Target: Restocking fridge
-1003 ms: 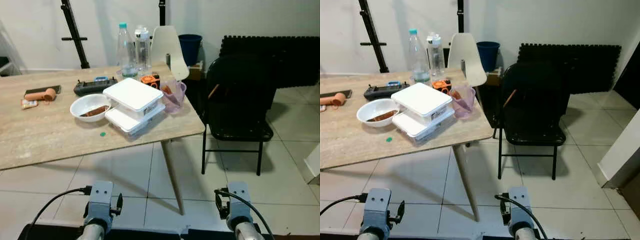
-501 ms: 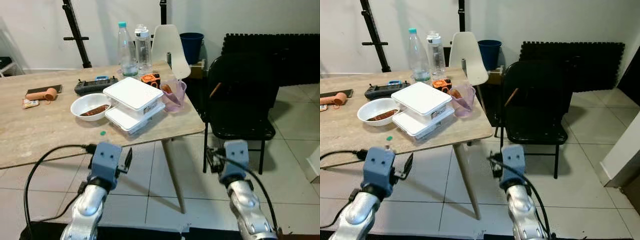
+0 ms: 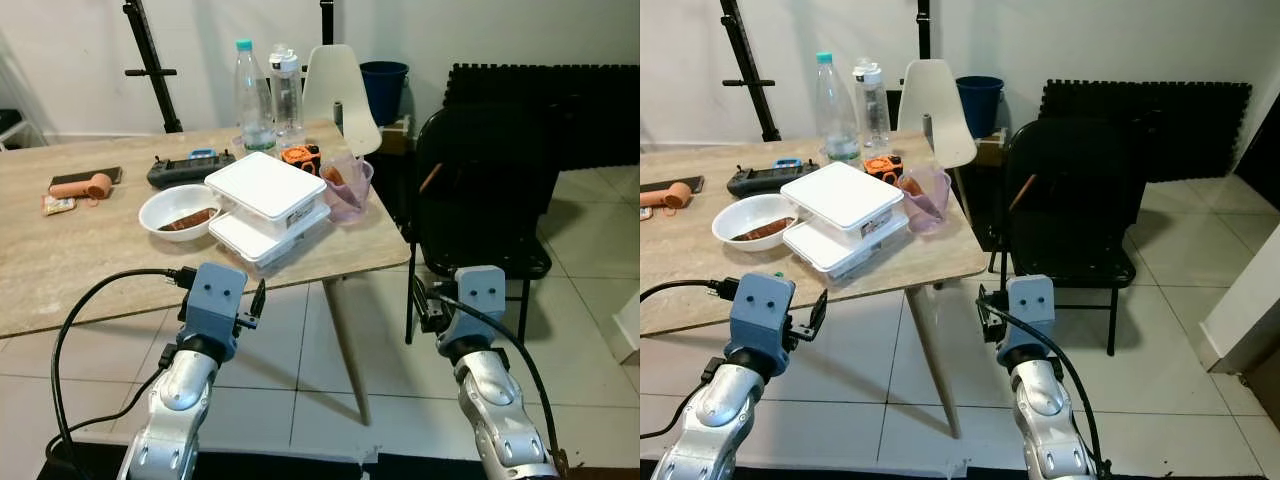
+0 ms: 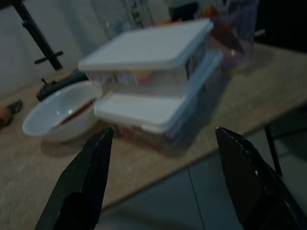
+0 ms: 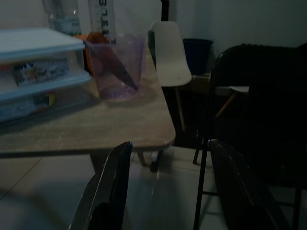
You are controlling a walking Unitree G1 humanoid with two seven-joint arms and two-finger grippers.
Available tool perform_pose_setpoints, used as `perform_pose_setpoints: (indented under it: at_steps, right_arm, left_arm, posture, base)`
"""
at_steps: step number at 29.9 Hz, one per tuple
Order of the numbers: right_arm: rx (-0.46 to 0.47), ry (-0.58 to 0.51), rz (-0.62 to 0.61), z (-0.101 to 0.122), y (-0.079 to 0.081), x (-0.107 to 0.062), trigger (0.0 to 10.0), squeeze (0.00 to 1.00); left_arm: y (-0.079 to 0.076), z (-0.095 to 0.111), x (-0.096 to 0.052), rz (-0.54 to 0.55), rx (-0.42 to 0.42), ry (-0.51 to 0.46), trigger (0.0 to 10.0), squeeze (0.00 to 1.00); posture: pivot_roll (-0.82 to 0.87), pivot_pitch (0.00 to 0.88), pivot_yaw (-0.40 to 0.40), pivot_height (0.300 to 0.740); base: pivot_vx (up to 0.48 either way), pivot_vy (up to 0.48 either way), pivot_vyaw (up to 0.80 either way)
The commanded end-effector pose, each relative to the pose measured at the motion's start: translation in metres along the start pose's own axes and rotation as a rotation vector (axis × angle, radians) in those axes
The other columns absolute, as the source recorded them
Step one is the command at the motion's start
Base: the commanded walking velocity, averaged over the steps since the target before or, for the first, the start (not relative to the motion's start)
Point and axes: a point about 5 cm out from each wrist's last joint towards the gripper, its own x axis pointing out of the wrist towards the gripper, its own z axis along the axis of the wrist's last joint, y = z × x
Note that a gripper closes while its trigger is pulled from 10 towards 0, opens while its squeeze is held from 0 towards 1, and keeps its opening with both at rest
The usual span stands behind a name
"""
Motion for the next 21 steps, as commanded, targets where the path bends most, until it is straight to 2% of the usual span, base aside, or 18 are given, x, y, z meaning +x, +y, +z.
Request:
perform_pose_setpoints:
  at_steps: [1, 15, 19, 21]
  right_arm:
    - [0.011, 0.002, -0.002, 0.001, 0.000, -0.001, 10.0, 0.00]
    - [0.009, 0.033, -0.014, -0.002, -0.003, -0.004, 10.0, 0.00]
    - [0.007, 0.043, -0.020, -0.004, -0.004, -0.005, 10.0, 0.00]
    - [0.006, 0.047, -0.022, -0.005, -0.005, -0.005, 10.0, 0.00]
  left_arm:
    - [-0.001, 0.000, 0.000, 0.012, -0.012, 0.005, 10.0, 0.00]
    - [-0.008, 0.027, 0.005, -0.022, 0.019, -0.099, 10.0, 0.00]
    - [-0.010, 0.030, 0.003, -0.039, 0.021, -0.115, 10.0, 0.00]
    - [-0.013, 0.031, 0.001, -0.065, 0.009, -0.120, 10.0, 0.00]
  posture:
    - [-0.07, 0.073, 0.010, 0.736]
    - [-0.06, 0.077, 0.012, 0.736]
    - [-0.06, 0.077, 0.012, 0.736]
    - [-0.06, 0.078, 0.012, 0.736]
  base:
    - [0.480, 0.000, 0.00]
    - [0.460, 0.000, 0.00]
    - [0.347, 0.000, 0.00]
    - [0.000, 0.000, 0.00]
